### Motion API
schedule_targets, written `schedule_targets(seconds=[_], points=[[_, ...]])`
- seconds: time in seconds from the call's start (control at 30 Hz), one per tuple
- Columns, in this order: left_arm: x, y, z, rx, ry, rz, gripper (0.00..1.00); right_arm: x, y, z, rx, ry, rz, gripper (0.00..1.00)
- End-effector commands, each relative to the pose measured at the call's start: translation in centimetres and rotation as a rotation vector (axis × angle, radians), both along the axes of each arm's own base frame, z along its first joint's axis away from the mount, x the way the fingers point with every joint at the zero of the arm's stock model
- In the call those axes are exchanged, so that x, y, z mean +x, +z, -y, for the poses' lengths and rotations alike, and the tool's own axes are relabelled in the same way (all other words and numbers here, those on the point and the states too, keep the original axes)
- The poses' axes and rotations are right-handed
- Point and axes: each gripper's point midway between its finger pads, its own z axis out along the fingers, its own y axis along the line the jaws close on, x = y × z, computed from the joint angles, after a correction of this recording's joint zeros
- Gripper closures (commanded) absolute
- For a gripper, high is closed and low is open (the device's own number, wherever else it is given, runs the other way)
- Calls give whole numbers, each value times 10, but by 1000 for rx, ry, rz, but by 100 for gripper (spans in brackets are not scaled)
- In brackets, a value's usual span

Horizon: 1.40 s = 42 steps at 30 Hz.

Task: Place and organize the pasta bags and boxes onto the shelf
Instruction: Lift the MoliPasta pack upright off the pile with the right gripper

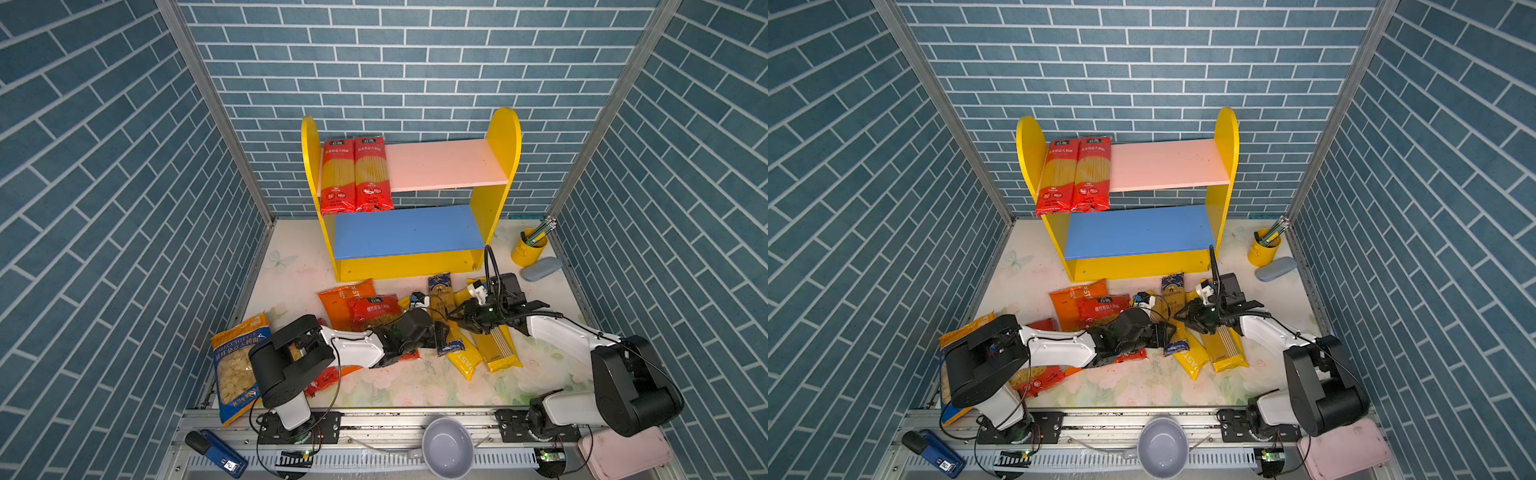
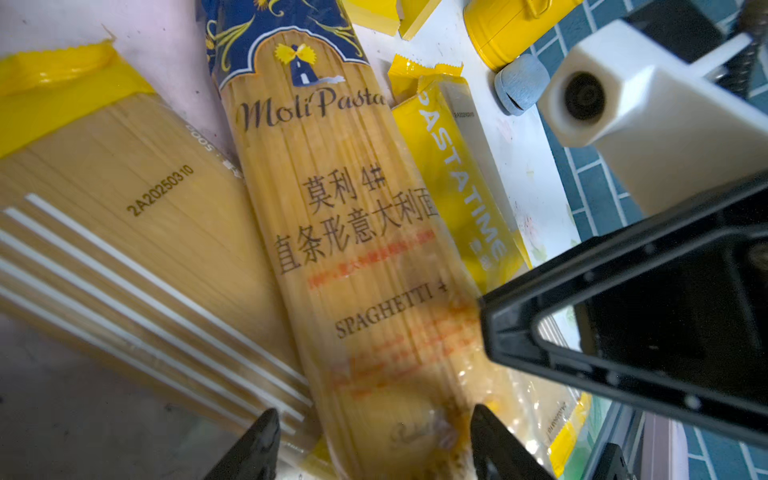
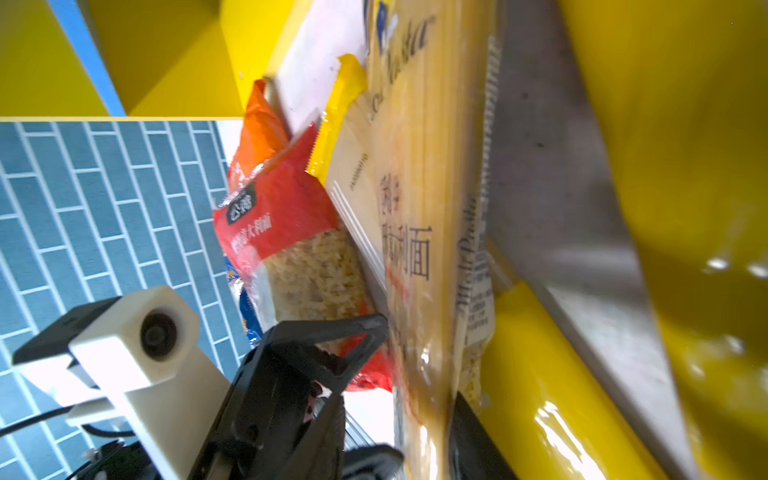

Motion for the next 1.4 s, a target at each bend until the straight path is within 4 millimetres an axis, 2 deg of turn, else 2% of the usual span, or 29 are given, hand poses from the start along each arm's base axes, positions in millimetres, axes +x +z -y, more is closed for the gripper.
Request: schedule_targets(seconds=[0.0,0.07,0.23,0.47,0.8,1.03,1.1,1.23,1.27,1.37], points=[[2,-1,-9,17,20,2,27,2,-8,-8,63,-27,-30,60],[1,-2,-9,18,17,-3,28,2,-20,-8,73,-51,-49,60],[-1,-3,-11,21,16,-6,31,2,-33,-9,109,-88,-72,60],[0,7,-13,-1,27,14,32,4,-26,-9,123,-98,-51,60],[-1,-1,-11,2,13,-4,37,17,-30,-10,138,-153,-5,59],[-3,-3,-6,-9,-2,-15,40,30,-37,-19,155,-172,24,60],[-3,-1,-7,-9,-2,-13,40,30,-41,-19,155,-180,23,64],[0,12,-13,-21,10,1,40,31,-36,-20,182,-187,45,81],[-2,10,-21,-12,17,-2,40,31,-32,-20,187,-185,52,83],[0,26,-38,-12,35,16,39,32,-19,-20,200,-180,72,89]])
